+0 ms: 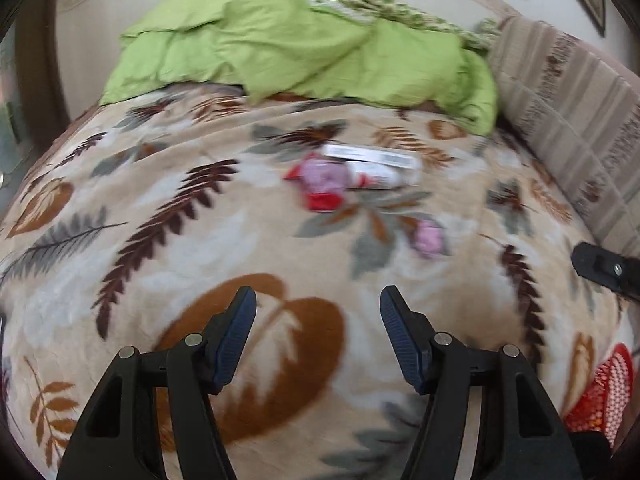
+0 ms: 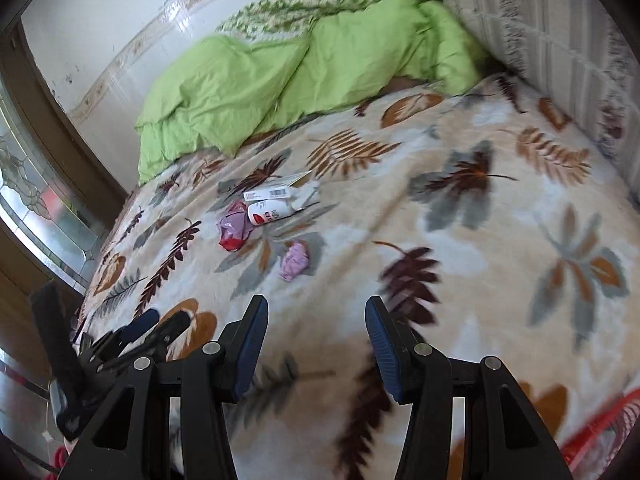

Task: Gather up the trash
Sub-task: 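Grasp the red-and-pink wrapper with the left tool while the right tool grasps the pink tissue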

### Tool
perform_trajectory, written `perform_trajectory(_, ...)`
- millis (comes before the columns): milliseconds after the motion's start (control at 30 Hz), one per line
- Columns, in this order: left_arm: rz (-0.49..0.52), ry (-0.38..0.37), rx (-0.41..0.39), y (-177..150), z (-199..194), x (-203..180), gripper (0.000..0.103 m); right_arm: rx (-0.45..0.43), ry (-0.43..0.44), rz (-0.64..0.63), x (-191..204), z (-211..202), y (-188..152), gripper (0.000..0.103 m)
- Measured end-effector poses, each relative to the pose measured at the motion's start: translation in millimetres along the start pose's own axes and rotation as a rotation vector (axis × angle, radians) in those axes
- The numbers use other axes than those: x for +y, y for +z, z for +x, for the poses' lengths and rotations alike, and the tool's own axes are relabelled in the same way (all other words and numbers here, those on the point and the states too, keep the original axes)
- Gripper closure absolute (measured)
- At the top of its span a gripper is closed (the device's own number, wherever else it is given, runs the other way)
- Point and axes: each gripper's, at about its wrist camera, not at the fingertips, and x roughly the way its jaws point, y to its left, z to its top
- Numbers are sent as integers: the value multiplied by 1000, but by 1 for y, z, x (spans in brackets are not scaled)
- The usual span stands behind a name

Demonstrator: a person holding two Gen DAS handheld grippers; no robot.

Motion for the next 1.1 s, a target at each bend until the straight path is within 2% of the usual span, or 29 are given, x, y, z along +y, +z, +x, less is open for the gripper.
perform_trajectory(67,-33,17,23,4,11,14,40,35,-3,12,11,36,12,49)
perform_trajectory(133,-81,-13,26,10,15,25,40,55,-16,11,20,63,21,49)
perform_trajectory(233,-119,-12,30,16,21,34,40,71,-50,-1,31,98,31,49)
perform_trajectory(333,-158,-27,46,19,26,41,40,94,-76,17,28,123,32,49)
perform_trajectory(400,-161,-30,46,22,29,39,40,122,-63,28,22,135,28,55)
perform_trajectory(433,-158,-30,43,25,31,38,40,125,-60,15,22,138,27,58)
perform_trajectory(500,-146,-26,35,32,37,32,40,106,-57,-33,25,134,27,74)
perform_trajectory(533,-141,-34,38,36,42,29,40,99,-45,-36,25,131,27,76)
perform_trajectory(600,-141,-48,39,45,51,24,40,67,-49,-15,23,124,28,76)
perform_trajectory(767,-104,-23,10,72,76,4,40,-4,-58,2,16,103,33,76)
perform_trajectory(967,-118,-11,54,90,116,0,41,-21,-56,5,11,95,35,76)
perform_trajectory(1100,-129,-49,72,94,133,0,58,-14,-36,14,10,95,36,76)
